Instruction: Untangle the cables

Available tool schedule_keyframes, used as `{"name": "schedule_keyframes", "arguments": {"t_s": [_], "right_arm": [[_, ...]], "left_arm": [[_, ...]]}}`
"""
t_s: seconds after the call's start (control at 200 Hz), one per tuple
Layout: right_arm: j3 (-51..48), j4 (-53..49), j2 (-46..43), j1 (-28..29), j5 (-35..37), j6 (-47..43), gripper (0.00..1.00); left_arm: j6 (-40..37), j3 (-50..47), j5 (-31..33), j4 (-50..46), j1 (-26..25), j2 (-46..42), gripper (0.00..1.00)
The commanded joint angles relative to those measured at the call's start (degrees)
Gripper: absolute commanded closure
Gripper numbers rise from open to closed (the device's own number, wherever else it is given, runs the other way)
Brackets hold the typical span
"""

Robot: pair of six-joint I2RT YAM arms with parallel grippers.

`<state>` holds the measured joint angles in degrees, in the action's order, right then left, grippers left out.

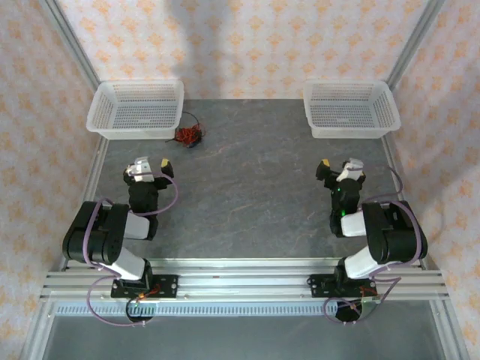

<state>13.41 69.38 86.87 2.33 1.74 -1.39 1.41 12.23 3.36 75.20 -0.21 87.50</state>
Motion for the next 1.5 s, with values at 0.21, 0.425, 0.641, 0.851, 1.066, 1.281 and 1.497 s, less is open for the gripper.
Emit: {"name": "schedule_keyframes", "arguments": {"t_s": [0.21, 0.425, 0.641, 0.851, 1.066, 1.281, 1.497], "right_arm": [[0.1, 0.3, 0.0, 0.0, 0.8, -0.4, 0.0], [0.2, 0.3, -0.1, 0.0, 0.8, -0.3, 0.0], [0.4, 0.0, 0.0, -0.1, 0.5, -0.2, 0.0], [0.4, 0.1, 0.0, -0.1, 0.5, -0.2, 0.0], [0.0, 0.5, -0.3, -0.1, 0.5, -0.2, 0.0], [4.1, -14.9, -9.3, -0.1, 3.6, 2.2, 0.0], [19.3, -46.7, -15.4, 0.4, -1.3, 11.3, 0.02]], "left_arm": [[-0.4, 0.3, -0.9, 0.1, 0.3, 0.6, 0.0], [-0.4, 0.3, -0.9, 0.1, 0.3, 0.6, 0.01], [-0.4, 0.3, -0.9, 0.1, 0.3, 0.6, 0.0], [-0.4, 0.3, -0.9, 0.1, 0.3, 0.5, 0.0], [-0.3, 0.3, -0.9, 0.2, 0.3, 0.6, 0.01], [1.1, -0.9, 3.5, -3.4, 0.4, -6.6, 0.05], [12.7, 8.5, 12.3, -37.0, 0.4, -27.4, 0.11]]}}
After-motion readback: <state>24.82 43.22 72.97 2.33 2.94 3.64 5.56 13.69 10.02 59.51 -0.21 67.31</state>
